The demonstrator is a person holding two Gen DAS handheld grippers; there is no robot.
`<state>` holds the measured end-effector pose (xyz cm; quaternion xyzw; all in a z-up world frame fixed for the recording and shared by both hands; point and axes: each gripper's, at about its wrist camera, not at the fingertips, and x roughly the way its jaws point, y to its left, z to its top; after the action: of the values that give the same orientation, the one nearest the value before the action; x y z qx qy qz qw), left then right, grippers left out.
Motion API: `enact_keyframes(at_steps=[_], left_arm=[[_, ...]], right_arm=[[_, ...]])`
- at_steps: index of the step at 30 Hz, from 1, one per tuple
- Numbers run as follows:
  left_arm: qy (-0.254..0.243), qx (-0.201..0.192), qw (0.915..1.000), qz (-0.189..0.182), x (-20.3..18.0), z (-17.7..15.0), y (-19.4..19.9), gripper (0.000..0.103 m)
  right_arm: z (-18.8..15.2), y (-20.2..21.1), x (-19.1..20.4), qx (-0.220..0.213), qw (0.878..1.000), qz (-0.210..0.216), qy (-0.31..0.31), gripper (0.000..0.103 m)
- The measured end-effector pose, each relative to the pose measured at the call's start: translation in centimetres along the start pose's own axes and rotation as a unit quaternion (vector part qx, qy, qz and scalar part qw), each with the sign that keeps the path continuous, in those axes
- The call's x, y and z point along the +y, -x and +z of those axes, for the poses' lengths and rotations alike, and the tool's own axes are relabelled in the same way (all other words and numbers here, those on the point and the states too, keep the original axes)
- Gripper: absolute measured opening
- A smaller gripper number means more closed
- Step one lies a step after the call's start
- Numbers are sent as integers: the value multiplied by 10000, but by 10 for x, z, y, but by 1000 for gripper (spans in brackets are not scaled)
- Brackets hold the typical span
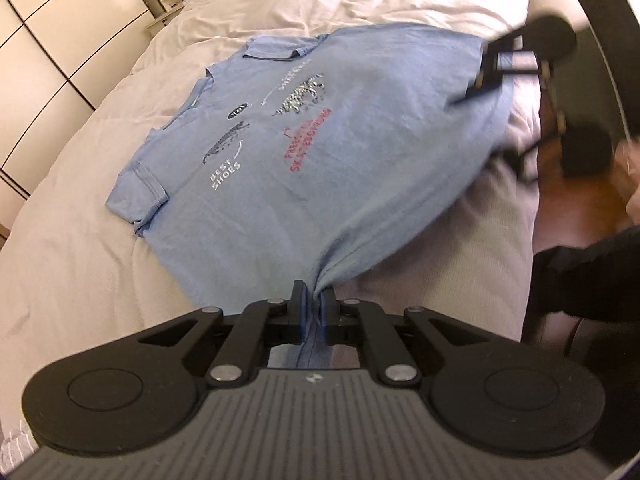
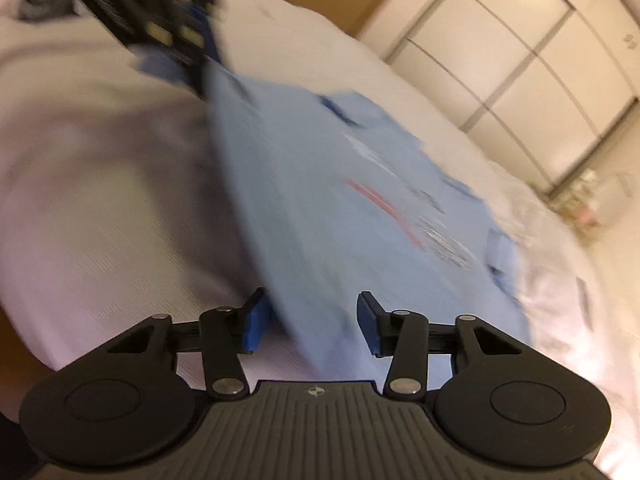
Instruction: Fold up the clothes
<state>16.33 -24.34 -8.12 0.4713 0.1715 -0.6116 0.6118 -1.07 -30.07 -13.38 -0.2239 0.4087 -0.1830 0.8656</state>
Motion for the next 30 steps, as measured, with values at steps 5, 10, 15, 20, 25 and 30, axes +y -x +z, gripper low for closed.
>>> enact_keyframes(at_steps=[5,10,15,20,25,30], left_arm=[[-111,61,9999,20,-2,-5,-5,5],[-195,129,9997,58,-3,-5,-13,5],[-257,198,9994,73,-2,-1,-15,4],[-261,201,9995,10,6,6,1,3],[-375,169,9991,-127,4,7,28,1],[-156,169,9995,-227,24,24,42,1]], right_arm=[[-58,-14,-45,570,9956,-604,433,38],[-101,-30,-81,774,9875,-818,1105,32],[-112,-41,-105,887,9839,-659,1407,9],[-103,-41,-124,989,9844,-400,1397,0],[-82,-13,-142,938,9836,-153,1530,0],[-61,7,-164,954,9833,70,1545,0]])
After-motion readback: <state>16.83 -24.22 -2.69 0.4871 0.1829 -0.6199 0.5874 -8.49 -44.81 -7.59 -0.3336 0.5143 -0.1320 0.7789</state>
